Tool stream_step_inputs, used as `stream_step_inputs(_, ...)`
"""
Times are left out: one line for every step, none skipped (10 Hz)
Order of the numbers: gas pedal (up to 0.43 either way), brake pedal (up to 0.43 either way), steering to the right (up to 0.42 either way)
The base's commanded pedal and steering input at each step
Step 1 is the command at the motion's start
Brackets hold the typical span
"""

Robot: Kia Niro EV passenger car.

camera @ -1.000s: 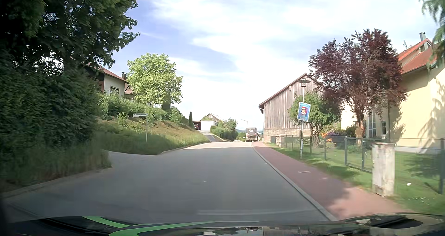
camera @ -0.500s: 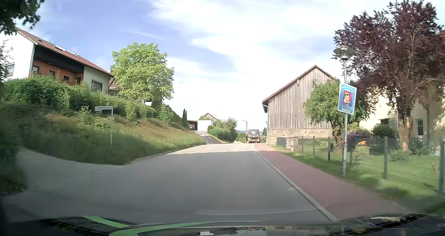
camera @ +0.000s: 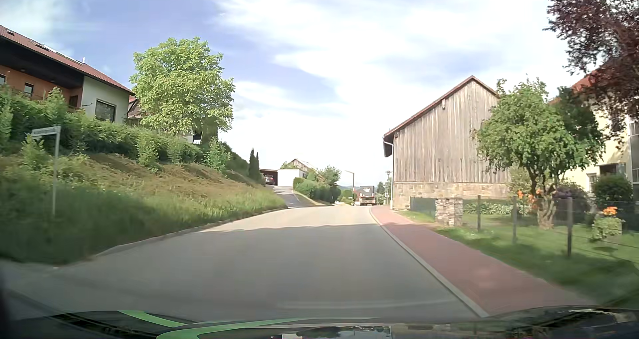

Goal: Follow the waypoints while adhering to traffic rules and regulations

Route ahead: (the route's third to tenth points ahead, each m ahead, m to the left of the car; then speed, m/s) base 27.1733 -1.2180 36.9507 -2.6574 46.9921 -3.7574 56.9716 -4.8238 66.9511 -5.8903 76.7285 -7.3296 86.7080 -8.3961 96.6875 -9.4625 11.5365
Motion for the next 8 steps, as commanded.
stream_step_inputs(0.15,0.0,0.004)
stream_step_inputs(0.118,0.0,0.006)
stream_step_inputs(0.11,0.0,0.007)
stream_step_inputs(0.11,0.0,0.008)
stream_step_inputs(0.11,0.0,0.008)
stream_step_inputs(0.11,0.0,0.008)
stream_step_inputs(0.11,0.0,0.009)
stream_step_inputs(0.11,0.0,0.01)
